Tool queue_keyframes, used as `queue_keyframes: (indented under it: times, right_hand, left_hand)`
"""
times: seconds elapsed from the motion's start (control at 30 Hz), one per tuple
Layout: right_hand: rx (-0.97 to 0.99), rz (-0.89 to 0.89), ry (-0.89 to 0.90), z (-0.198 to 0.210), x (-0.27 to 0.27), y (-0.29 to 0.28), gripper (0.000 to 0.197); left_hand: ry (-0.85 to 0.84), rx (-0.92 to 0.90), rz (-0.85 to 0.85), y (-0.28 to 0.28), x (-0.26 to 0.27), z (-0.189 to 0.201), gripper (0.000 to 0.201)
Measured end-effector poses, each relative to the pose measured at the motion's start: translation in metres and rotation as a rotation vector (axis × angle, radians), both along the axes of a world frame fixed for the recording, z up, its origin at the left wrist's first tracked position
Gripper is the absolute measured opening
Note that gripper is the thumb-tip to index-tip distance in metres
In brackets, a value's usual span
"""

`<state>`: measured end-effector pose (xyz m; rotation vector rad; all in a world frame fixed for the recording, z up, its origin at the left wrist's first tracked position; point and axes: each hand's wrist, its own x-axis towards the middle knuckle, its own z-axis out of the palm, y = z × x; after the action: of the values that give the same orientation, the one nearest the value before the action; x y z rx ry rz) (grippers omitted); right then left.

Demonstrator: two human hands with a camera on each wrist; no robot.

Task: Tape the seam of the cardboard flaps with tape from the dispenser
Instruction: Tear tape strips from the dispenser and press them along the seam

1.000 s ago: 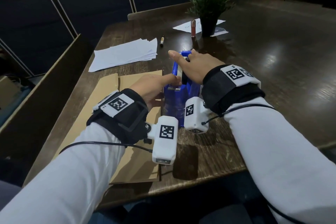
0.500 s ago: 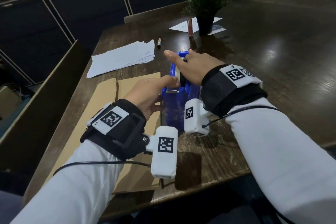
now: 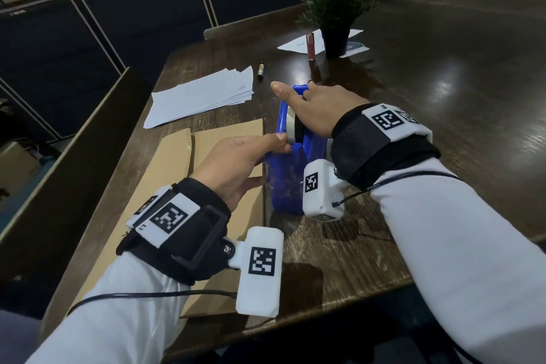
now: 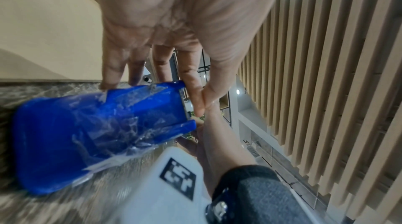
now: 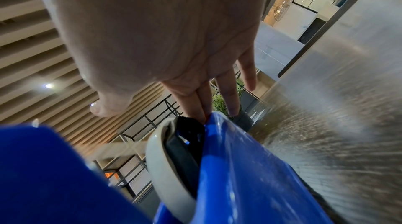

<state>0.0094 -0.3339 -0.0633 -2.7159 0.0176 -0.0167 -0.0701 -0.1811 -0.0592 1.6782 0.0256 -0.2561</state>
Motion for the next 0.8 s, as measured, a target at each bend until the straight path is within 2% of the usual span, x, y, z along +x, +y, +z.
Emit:
queue_keyframes:
  times: [0.13,0.3,0.47,0.8]
  right_hand:
    - [-0.002,-0.009,0.010,0.001,0.000,0.002,0.141]
    - [-0.008,-0.009,0.015,0.001,0.000,0.003,0.145]
    - [-0.011,-0.014,0.016,0.002,-0.001,0.003,0.138]
    - [-0.034,-0.010,0.015,0.004,-0.002,0.004,0.138]
  left_hand:
    - [-0.008,-0.038,0.010,0.001,-0.003,-0.003,0.024]
    - [0.000,-0.061,0.016,0.002,-0.007,-0.005,0.029]
    - [0.011,-0.076,0.030,0.001,-0.009,-0.006,0.025]
    - [-0.022,-0.019,0.024,0.003,-0.011,-0.012,0.018]
